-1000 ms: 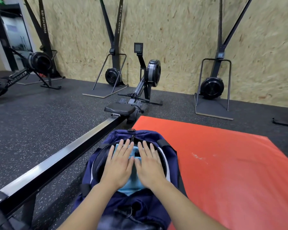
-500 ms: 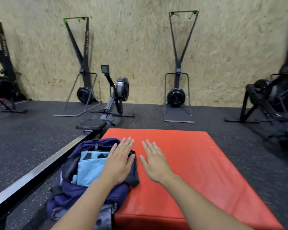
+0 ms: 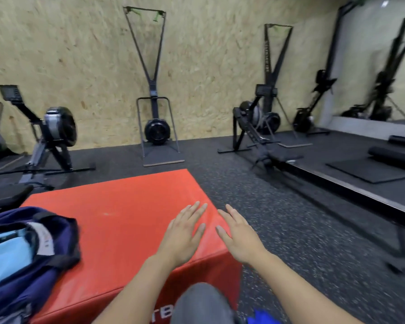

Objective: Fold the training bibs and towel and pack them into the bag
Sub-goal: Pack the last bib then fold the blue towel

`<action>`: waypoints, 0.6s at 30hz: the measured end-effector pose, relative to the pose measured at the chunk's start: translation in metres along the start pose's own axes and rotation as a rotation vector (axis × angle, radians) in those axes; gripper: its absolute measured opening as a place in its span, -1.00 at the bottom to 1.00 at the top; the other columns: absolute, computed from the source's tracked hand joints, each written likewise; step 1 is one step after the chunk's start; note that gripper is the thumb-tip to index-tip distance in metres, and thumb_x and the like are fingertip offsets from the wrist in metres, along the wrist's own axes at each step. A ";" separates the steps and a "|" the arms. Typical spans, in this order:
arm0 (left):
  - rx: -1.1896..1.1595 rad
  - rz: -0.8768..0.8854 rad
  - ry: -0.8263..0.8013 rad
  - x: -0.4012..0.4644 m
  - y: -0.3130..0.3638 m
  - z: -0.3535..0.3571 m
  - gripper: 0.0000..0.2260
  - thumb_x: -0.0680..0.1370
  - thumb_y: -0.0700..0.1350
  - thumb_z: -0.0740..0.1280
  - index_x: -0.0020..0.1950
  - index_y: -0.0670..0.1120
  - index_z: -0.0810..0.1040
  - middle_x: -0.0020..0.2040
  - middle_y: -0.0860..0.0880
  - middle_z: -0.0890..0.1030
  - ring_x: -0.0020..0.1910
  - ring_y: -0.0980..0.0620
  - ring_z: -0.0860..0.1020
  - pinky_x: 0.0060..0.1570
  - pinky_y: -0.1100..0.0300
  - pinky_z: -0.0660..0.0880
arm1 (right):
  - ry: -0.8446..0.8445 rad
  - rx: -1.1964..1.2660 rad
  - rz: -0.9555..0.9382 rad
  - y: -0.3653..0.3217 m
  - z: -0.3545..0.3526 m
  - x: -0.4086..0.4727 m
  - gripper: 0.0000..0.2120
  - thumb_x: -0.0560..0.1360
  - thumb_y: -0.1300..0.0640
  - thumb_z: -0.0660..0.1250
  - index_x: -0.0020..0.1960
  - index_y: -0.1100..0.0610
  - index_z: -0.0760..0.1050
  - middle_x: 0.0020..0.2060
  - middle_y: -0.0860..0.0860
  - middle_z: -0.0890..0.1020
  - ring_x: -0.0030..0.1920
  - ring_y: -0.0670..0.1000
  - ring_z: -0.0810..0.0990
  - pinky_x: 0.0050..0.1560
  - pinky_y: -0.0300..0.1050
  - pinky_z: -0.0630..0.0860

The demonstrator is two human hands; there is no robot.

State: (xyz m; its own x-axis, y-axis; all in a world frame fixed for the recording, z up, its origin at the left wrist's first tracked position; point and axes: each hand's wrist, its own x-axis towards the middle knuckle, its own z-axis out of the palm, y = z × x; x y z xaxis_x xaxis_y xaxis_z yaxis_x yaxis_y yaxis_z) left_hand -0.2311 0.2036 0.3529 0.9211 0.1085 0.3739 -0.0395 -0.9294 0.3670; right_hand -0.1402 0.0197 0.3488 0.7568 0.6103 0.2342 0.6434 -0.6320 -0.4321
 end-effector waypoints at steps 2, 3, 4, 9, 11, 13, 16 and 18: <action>-0.037 0.049 -0.036 0.010 0.025 0.027 -0.42 0.55 0.31 -0.11 0.59 0.28 0.07 0.61 0.19 0.10 0.59 0.13 0.07 0.55 0.00 0.11 | 0.008 0.003 0.053 0.033 -0.008 -0.020 -0.33 0.58 -0.34 -0.02 0.61 -0.06 0.13 0.62 -0.05 0.01 0.61 0.01 0.02 0.56 -0.01 0.09; -0.051 0.068 -0.050 0.013 0.034 0.038 -0.43 0.56 0.30 -0.10 0.59 0.27 0.08 0.61 0.19 0.11 0.59 0.13 0.07 0.55 0.00 0.11 | 0.014 0.010 0.070 0.044 -0.010 -0.028 -0.32 0.57 -0.35 -0.04 0.61 -0.06 0.13 0.62 -0.05 0.01 0.61 0.02 0.02 0.56 -0.01 0.09; -0.062 0.088 -0.071 0.017 0.046 0.052 -0.43 0.56 0.29 -0.10 0.59 0.27 0.08 0.61 0.18 0.11 0.59 0.12 0.08 0.55 0.03 0.10 | 0.017 0.016 0.099 0.059 -0.014 -0.040 -0.28 0.54 -0.38 -0.09 0.61 -0.06 0.12 0.62 -0.05 0.01 0.61 0.01 0.02 0.56 -0.02 0.10; -0.104 0.137 -0.174 0.024 0.086 0.119 -0.47 0.61 0.26 -0.03 0.60 0.26 0.08 0.61 0.19 0.12 0.59 0.13 0.08 0.56 0.05 0.08 | 0.003 0.048 0.240 0.131 -0.014 -0.081 -0.29 0.55 -0.37 -0.10 0.61 -0.08 0.09 0.62 -0.09 -0.02 0.61 -0.01 0.00 0.56 -0.01 0.09; -0.108 0.140 -0.221 0.023 0.094 0.144 -0.51 0.67 0.18 0.06 0.60 0.25 0.08 0.61 0.19 0.11 0.59 0.13 0.07 0.55 0.06 0.08 | -0.013 0.048 0.271 0.157 -0.006 -0.094 -0.41 0.64 -0.26 0.00 0.61 -0.08 0.09 0.62 -0.08 -0.02 0.61 -0.01 0.01 0.56 0.00 0.10; -0.110 0.140 -0.262 0.022 0.099 0.166 -0.52 0.68 0.14 0.09 0.61 0.23 0.08 0.62 0.18 0.11 0.59 0.11 0.08 0.55 0.04 0.08 | -0.037 0.052 0.305 0.180 0.005 -0.105 -0.45 0.67 -0.20 0.04 0.61 -0.08 0.09 0.62 -0.09 -0.02 0.60 -0.01 0.01 0.54 0.00 0.11; -0.117 0.107 -0.332 0.020 0.097 0.200 -0.52 0.68 0.15 0.08 0.61 0.24 0.08 0.61 0.19 0.11 0.59 0.11 0.07 0.55 -0.02 0.11 | -0.093 0.070 0.357 0.209 0.028 -0.119 -0.45 0.67 -0.19 0.03 0.62 -0.08 0.08 0.62 -0.10 -0.04 0.60 -0.01 0.01 0.55 0.01 0.10; -0.123 0.077 -0.379 0.018 0.090 0.223 -0.50 0.66 0.19 0.05 0.60 0.24 0.08 0.61 0.18 0.12 0.59 0.10 0.08 0.54 -0.07 0.13 | -0.134 0.086 0.389 0.227 0.048 -0.126 -0.45 0.67 -0.19 0.04 0.62 -0.08 0.08 0.62 -0.10 -0.05 0.61 -0.01 0.01 0.56 0.01 0.11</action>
State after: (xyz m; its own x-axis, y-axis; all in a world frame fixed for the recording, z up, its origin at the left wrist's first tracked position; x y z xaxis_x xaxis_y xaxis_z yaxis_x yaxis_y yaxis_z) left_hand -0.1316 0.0427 0.2025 0.9903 -0.1186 0.0724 -0.1387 -0.8783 0.4576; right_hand -0.0948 -0.1776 0.1790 0.9159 0.3945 -0.0741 0.2961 -0.7888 -0.5387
